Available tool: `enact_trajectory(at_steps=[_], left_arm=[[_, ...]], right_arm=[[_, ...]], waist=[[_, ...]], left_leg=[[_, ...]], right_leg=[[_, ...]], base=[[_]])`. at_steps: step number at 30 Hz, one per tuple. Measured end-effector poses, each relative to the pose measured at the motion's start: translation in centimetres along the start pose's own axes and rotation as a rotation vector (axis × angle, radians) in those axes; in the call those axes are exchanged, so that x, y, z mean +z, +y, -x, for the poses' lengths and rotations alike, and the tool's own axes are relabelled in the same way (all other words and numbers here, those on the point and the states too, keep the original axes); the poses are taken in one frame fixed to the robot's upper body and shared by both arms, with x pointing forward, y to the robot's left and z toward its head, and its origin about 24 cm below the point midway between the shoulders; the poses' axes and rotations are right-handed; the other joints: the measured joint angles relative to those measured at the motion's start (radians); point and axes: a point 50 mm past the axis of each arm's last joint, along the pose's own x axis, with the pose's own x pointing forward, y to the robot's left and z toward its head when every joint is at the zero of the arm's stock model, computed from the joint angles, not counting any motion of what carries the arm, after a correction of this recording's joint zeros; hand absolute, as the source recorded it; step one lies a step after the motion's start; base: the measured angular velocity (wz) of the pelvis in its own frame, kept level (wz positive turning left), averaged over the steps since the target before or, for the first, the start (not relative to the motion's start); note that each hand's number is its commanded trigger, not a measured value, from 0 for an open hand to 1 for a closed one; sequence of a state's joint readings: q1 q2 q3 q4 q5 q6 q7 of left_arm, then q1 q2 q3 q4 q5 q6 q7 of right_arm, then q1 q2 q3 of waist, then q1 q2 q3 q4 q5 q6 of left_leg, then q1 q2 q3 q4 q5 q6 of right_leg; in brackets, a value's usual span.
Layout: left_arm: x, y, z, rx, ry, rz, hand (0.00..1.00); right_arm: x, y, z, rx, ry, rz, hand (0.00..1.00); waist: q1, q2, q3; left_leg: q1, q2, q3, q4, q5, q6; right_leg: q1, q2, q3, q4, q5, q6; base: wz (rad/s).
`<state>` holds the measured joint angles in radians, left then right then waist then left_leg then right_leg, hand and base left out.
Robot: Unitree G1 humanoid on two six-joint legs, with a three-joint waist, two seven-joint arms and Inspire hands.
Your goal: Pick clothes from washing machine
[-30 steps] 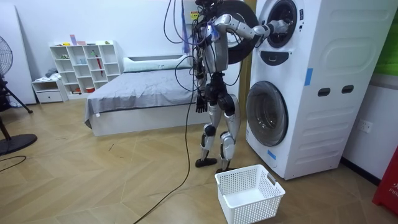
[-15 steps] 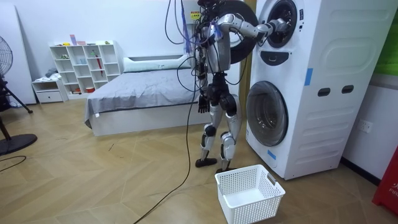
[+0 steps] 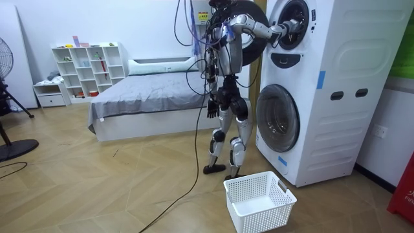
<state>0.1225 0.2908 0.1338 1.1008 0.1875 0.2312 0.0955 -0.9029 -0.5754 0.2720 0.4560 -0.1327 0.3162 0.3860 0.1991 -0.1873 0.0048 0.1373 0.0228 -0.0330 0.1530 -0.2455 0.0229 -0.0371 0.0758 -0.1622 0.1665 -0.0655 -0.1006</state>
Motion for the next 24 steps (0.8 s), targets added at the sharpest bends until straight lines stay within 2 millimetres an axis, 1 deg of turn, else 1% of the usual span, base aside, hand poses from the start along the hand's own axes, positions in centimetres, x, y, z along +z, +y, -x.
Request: enact_trajectory(at_steps=[4,9,11,13,14,15,16,18,19,20,21,22,24], left_arm=[[0.1,-0.1,0.0,-0.003,-0.010,-0.013,0.00],[0.1,-0.2,0.0,0.000,-0.019,-0.021,0.00],[-0.1,-0.2,0.0,0.002,-0.019,-0.022,0.00],[-0.1,-0.2,0.0,0.001,-0.025,-0.020,0.00],[-0.2,-0.3,0.0,-0.001,-0.024,-0.019,0.00],[-0.4,-0.5,0.1,-0.006,-0.020,-0.017,0.00],[-0.7,-0.6,0.1,-0.010,-0.016,-0.018,0.00],[-1.4,-1.1,0.2,-0.022,-0.006,-0.016,0.00],[-1.5,-1.2,0.2,-0.024,-0.006,-0.017,0.00],[-1.7,-1.3,0.2,-0.027,-0.006,-0.018,0.00],[-2.0,-1.5,0.3,-0.030,-0.004,-0.021,0.00],[-2.2,-1.5,0.3,-0.032,-0.002,-0.022,0.00],[-2.6,-2.1,0.4,-0.046,0.011,-0.020,0.00]], right_arm=[[-0.1,0.0,0.0,-0.001,-0.003,-0.015,1.00],[0.3,-0.1,0.1,-0.003,-0.030,-0.045,1.00],[1.0,-0.3,0.3,-0.021,-0.060,-0.043,1.00],[2.2,-0.5,0.6,-0.046,-0.110,-0.022,1.00],[3.4,-0.8,1.1,-0.075,-0.164,-0.002,1.00],[4.5,-1.0,1.7,-0.107,-0.220,0.007,1.00],[4.9,-1.0,2.0,-0.124,-0.244,0.011,1.00],[5.9,-0.8,3.4,-0.189,-0.328,0.016,1.00],[6.1,-0.7,3.7,-0.202,-0.345,0.018,1.00],[6.4,-0.2,4.6,-0.223,-0.385,0.019,1.00],[6.6,0.5,5.4,-0.231,-0.421,0.021,1.00],[6.6,0.8,5.8,-0.234,-0.434,0.022,1.00],[6.5,2.2,6.8,-0.234,-0.466,0.015,1.00]], waist=[[-0.001,0.000,0.0005],[0.000,0.001,0.0003],[-0.002,0.003,0.0008],[-0.005,0.006,-0.0006],[-0.013,0.012,-0.0016],[-0.029,0.019,-0.0041],[-0.032,0.027,-0.0053],[-0.035,0.061,-0.0070],[-0.038,0.068,-0.0083],[-0.040,0.080,-0.0108],[-0.042,0.088,-0.0110],[-0.048,0.089,-0.0107],[-0.064,0.095,-0.0099]], left_leg=[[0.002,0.000,0.002,0.000,0.000,0.000],[-0.001,0.001,0.004,-0.006,-0.001,-0.002],[-0.002,0.003,0.006,-0.004,-0.002,-0.003],[-0.013,0.005,0.013,-0.002,-0.003,-0.004],[-0.024,0.006,0.015,0.000,-0.003,-0.005],[-0.027,0.006,0.014,0.000,-0.003,-0.005],[-0.025,0.007,0.015,0.000,-0.003,-0.005],[-0.012,0.007,0.019,0.003,-0.003,-0.005],[-0.010,0.007,0.019,0.003,-0.003,-0.005],[-0.007,0.007,0.022,0.002,-0.003,-0.005],[-0.002,0.008,0.035,0.001,-0.003,-0.005],[-0.001,0.008,0.040,0.002,-0.003,-0.005],[0.006,0.016,0.056,-0.002,-0.003,-0.005]], right_leg=[[0.000,0.000,0.002,0.000,0.000,0.000],[-0.005,0.004,0.008,0.001,-0.002,-0.001],[-0.006,0.007,0.010,0.001,-0.003,-0.002],[-0.019,0.009,0.016,0.002,-0.003,-0.003],[-0.030,0.010,0.016,0.002,-0.002,-0.004],[-0.032,0.009,0.014,0.003,-0.001,-0.004],[-0.031,0.009,0.015,0.003,-0.001,-0.004],[-0.016,0.009,0.021,0.002,-0.001,-0.004],[-0.014,0.009,0.022,0.002,-0.001,-0.004],[-0.013,0.009,0.022,0.002,-0.002,-0.003],[-0.012,0.012,0.024,0.003,-0.002,-0.003],[-0.012,0.012,0.024,0.003,-0.002,-0.003],[-0.008,0.013,0.023,0.002,-0.002,-0.003]], base=[[0.00],[-0.02],[-0.02],[-0.07],[0.00],[0.00],[0.00],[0.00],[-0.04],[-0.15],[-0.19],[-0.17],[-0.10]])
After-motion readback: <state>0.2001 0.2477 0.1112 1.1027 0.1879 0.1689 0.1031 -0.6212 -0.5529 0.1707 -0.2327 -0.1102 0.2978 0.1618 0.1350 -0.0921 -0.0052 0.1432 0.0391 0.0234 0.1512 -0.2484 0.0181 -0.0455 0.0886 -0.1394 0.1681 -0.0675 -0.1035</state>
